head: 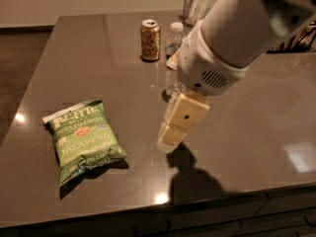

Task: Move green jalapeno chip bag near water bottle

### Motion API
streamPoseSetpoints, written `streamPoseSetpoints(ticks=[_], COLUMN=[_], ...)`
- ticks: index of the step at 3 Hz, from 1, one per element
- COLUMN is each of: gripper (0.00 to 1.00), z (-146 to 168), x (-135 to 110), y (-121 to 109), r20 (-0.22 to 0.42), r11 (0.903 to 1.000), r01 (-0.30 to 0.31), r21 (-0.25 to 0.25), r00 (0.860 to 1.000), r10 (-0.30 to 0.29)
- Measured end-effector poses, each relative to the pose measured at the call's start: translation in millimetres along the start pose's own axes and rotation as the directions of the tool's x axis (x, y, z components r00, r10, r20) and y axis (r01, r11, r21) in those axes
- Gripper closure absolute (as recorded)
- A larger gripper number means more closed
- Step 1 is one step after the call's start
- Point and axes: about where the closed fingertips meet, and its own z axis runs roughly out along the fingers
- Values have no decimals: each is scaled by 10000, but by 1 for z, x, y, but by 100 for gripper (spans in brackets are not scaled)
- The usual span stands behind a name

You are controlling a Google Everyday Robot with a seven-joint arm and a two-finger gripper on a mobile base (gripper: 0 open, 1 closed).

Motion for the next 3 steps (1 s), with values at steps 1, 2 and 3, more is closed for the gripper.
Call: streamPoseSetpoints(ticks=[1,2,3], gripper=[0,0,0], z=[44,86,122], x=[-28,-46,-55], y=[7,17,29], r20=[79,9,-201], r11=[9997,9979,9951], r01=[194,393,518], r21=[-166,-513,-846], r00=[9998,9992,9984], r10=[-193,-393,-537])
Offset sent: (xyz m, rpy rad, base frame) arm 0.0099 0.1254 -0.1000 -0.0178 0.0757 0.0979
